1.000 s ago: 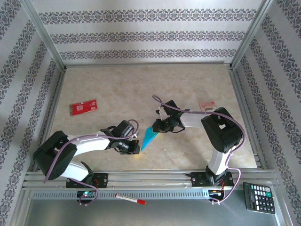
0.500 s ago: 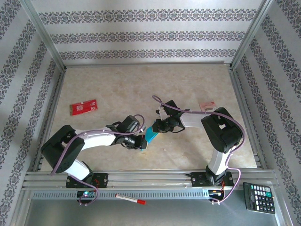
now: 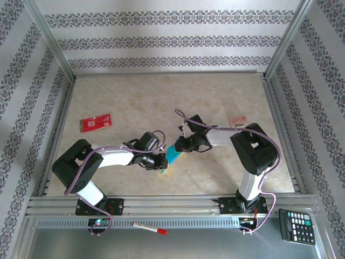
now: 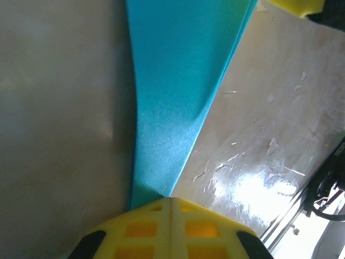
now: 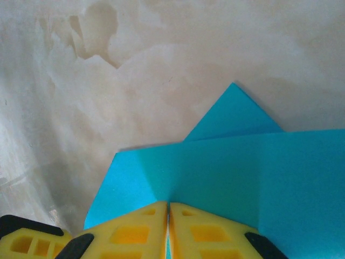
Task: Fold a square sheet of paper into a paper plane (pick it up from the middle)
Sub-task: Fold the wing for the fifth time at the center of the table.
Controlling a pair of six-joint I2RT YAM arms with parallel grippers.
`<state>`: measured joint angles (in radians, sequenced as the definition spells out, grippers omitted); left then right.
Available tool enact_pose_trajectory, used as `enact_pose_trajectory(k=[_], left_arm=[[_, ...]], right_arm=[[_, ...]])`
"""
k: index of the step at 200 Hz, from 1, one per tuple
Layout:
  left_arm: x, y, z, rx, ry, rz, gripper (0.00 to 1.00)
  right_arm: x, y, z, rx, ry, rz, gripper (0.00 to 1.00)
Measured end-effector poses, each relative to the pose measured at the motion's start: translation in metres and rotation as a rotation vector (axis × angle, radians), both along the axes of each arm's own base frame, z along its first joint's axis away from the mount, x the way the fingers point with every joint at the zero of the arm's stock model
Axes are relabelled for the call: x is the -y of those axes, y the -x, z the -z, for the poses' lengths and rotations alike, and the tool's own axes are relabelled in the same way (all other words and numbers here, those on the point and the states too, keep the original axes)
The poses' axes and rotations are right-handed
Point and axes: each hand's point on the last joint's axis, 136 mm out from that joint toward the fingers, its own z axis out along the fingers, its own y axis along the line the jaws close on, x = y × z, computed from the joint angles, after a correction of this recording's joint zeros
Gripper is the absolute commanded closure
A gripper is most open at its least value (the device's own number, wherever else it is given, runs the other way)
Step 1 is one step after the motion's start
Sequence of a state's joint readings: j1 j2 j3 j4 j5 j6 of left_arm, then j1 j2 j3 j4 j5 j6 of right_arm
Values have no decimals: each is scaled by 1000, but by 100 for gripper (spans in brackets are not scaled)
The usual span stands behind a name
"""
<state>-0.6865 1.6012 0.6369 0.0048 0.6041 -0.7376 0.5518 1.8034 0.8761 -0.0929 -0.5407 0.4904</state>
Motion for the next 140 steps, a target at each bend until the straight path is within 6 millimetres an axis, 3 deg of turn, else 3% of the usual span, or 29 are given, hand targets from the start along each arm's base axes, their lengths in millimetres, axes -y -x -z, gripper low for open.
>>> enact_pose_trajectory(k=[100,140], left_arm=[[1,2,3,6,93,-26,100],[1,3,3,0,112,-36,100]], right_arm=[[-3,-2,-7,-17,2,-4,82],[-8,-3,-27,-5,-39,5,82]])
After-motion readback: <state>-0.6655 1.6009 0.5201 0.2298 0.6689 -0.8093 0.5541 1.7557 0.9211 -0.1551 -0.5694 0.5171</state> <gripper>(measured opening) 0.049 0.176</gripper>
